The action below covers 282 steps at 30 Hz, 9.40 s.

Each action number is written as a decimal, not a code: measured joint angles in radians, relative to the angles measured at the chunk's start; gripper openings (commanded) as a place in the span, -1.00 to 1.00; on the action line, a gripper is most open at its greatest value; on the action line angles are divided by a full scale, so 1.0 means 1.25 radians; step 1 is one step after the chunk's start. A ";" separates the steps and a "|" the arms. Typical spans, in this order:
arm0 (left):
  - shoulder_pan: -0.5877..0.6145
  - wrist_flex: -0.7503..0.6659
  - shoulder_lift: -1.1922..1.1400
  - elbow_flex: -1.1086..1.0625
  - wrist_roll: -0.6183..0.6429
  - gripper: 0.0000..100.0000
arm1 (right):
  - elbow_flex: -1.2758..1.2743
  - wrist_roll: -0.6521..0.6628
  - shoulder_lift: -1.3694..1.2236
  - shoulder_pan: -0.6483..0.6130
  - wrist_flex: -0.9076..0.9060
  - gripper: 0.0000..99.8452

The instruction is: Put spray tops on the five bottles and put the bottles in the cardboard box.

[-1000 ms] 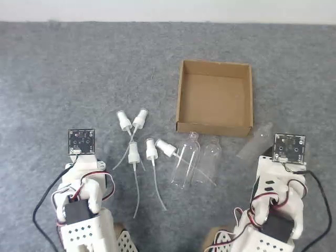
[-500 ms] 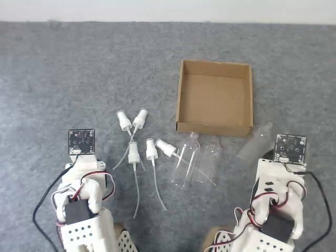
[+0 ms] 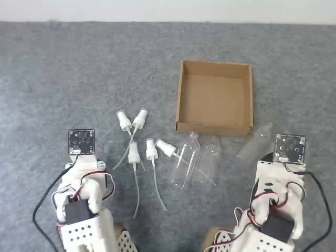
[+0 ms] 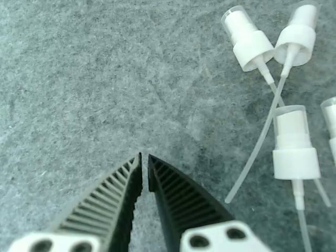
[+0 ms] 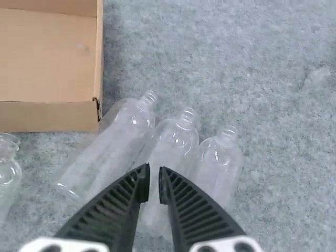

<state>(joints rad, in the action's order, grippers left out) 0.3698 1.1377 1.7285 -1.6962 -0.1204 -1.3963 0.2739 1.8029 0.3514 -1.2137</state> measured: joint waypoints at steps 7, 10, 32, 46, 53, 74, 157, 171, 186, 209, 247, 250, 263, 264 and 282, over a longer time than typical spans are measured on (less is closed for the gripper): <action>0.000 0.000 0.000 0.000 0.000 -0.97 | 0.000 0.000 0.000 0.000 0.000 -0.99; 0.000 0.000 0.000 0.000 0.000 -0.97 | 0.000 0.000 0.000 0.000 0.000 -0.99; 0.000 0.000 0.000 0.000 0.000 -0.97 | 0.103 0.000 -0.004 0.000 0.000 -0.99; 0.000 0.000 0.000 0.000 0.000 -0.97 | 0.392 -0.001 -0.520 0.000 0.000 -0.99; 0.000 0.000 0.000 0.000 0.000 -0.97 | 0.395 -0.001 -0.571 0.000 0.000 -0.99; 0.005 -0.095 -0.016 0.210 -0.254 -0.69 | 0.643 0.043 -0.980 0.156 -0.086 -0.54; -0.223 -0.068 -1.693 1.213 0.190 -0.92 | 0.435 0.411 -1.256 0.330 0.302 -0.91; -0.217 0.152 -1.694 1.635 0.187 -0.98 | 0.435 0.411 -1.256 0.330 0.302 -0.90; 0.063 0.466 -1.669 1.854 -0.152 -0.98 | 0.435 0.411 -1.256 0.330 0.302 -0.90; -0.106 0.166 -1.755 1.462 -0.185 -0.64 | 0.435 0.411 -1.256 0.330 0.302 -0.90; -0.039 -0.096 -1.218 0.583 -0.228 -0.76 | 0.433 0.465 -1.256 0.330 0.302 -0.90; -0.044 -0.103 -1.210 0.579 -0.221 -0.91 | 0.433 0.466 -1.256 0.330 0.302 -0.90; -0.079 0.029 -1.207 0.799 -0.190 -0.98 | 0.433 0.468 -1.256 0.330 0.302 -0.90; -0.085 0.045 -1.207 0.829 -0.188 -0.98 | 0.433 0.468 -1.256 0.330 0.302 -0.90; -0.264 -0.120 -1.376 0.913 -0.184 -0.97 | 0.432 0.468 -1.256 0.330 0.302 -0.90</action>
<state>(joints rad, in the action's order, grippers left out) 0.0399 0.9874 0.0084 -0.5547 -0.3506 -0.8562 0.8585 0.2332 0.7641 -0.8362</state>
